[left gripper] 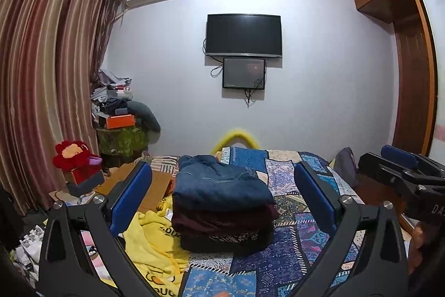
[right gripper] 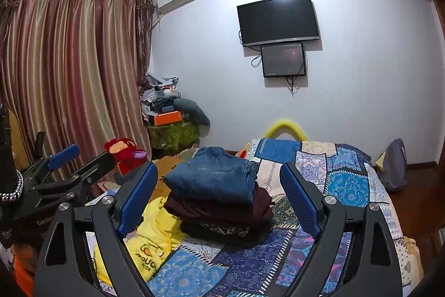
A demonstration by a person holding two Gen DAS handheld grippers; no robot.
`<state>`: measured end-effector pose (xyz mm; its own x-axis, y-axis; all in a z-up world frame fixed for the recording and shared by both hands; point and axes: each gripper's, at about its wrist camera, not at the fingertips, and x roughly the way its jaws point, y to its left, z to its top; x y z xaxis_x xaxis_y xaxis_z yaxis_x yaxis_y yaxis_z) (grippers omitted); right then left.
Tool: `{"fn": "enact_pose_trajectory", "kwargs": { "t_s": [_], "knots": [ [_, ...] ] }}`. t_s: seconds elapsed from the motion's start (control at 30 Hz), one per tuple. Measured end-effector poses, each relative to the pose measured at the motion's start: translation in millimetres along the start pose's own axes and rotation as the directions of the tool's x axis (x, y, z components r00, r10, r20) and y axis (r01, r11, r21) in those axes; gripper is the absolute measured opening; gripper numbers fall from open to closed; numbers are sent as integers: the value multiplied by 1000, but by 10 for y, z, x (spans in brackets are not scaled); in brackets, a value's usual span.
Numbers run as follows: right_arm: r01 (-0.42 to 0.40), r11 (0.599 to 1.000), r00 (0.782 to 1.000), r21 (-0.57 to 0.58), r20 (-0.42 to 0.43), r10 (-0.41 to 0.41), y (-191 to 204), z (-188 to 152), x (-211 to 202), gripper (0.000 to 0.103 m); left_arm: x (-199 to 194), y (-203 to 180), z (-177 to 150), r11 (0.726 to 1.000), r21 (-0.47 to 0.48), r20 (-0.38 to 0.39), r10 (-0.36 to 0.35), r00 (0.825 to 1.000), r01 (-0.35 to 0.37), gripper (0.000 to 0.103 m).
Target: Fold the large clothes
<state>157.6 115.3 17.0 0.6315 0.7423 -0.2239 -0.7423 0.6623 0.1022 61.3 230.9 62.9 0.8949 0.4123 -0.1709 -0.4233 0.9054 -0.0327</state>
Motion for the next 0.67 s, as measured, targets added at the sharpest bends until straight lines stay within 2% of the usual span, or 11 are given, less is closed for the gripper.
{"fn": "enact_pose_trajectory", "kwargs": {
  "t_s": [0.27,0.67],
  "knots": [
    [8,1000,1000,-7,-5,-8,9,-14,22,88,12,-31,-35,1000,15,-7,-7,1000,8,103],
    [16,1000,1000,2,-15,-16,-19,-24,52,88,37,54,-65,1000,-12,-24,-3,1000,3,103]
  ]
}}
